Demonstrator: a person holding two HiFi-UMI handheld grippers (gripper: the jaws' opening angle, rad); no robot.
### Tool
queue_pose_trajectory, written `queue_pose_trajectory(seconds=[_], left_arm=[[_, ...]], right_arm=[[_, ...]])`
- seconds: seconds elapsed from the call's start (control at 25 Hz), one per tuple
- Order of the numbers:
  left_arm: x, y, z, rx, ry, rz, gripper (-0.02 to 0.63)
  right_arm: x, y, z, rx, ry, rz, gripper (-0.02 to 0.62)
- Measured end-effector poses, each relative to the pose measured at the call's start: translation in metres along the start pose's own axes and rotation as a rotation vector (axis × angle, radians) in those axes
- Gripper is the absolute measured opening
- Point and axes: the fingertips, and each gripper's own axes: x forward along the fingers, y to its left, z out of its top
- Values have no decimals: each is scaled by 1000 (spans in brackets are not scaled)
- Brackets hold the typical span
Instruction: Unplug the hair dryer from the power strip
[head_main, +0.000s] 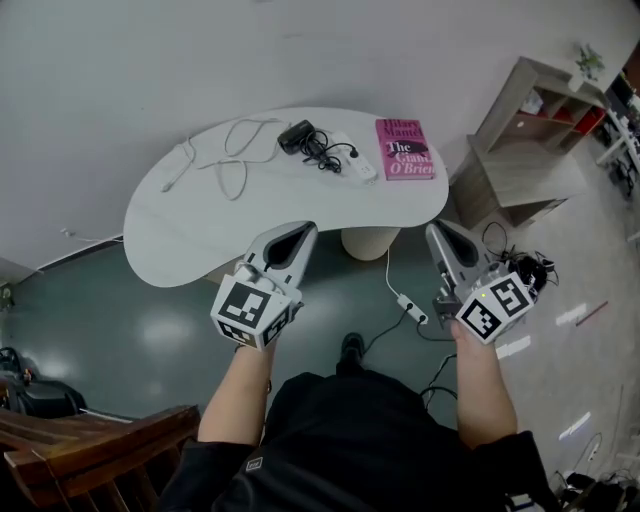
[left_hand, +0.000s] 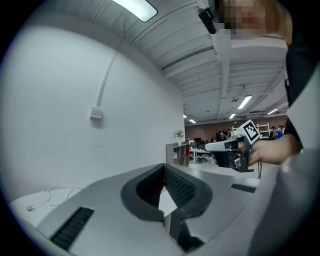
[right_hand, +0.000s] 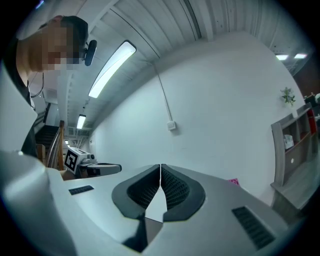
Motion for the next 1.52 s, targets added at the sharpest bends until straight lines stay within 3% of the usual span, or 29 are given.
queue_pose_trajectory(seconds=[0.52, 0.84, 1.12, 1.2, 1.32, 1.52], left_arm=[[79, 51, -17, -6, 41, 28, 12], [137, 136, -42, -61, 64, 21, 14], [179, 223, -39, -8, 92, -7, 16], [192, 230, -43, -9, 111, -26, 22], [208, 225, -59, -65, 149, -42, 110], [234, 213, -86, -135, 212, -20, 132]], right_arm=[[45, -68, 4, 15, 17, -28, 35], [130, -119, 9, -6, 53, -61, 35], [218, -155, 17, -23, 95, -82, 35], [237, -164, 14, -23, 114, -81, 35], [261, -173, 3, -9, 155, -56, 35], [295, -189, -4, -17, 207, 34, 35]])
